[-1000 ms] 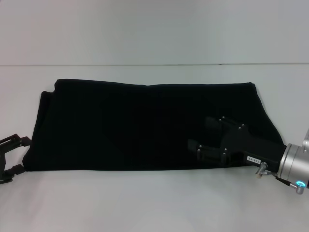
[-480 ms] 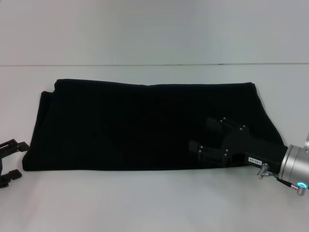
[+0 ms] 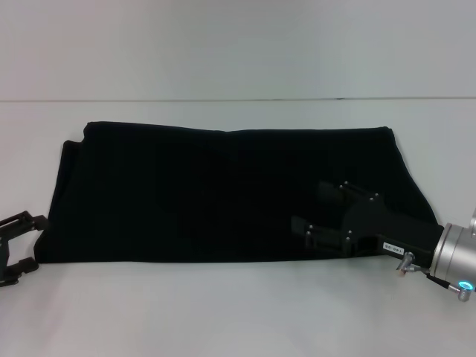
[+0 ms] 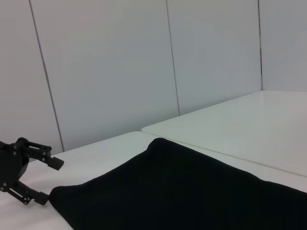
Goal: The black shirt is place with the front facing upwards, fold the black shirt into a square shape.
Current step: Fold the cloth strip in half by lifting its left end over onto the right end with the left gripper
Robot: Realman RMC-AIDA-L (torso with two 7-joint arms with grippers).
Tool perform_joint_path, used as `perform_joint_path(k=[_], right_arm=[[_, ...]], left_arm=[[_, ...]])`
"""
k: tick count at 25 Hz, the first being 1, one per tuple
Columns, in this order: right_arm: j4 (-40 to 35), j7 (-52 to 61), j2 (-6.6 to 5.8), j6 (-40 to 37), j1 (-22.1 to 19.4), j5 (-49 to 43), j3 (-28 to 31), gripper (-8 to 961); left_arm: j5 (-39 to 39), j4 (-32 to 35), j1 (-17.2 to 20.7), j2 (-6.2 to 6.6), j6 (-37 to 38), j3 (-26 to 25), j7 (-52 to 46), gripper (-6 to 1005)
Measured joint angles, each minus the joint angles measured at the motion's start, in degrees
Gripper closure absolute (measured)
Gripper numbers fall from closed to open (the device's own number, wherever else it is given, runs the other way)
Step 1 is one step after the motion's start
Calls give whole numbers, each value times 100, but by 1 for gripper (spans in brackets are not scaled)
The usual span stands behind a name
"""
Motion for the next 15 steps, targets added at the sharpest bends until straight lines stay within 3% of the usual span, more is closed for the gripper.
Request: perform_joint_path(k=[15], right_arm=[[-25, 21, 0, -73, 18, 5, 0, 29]], left_arm=[[-28, -222, -293, -10, -263, 306, 60, 111]])
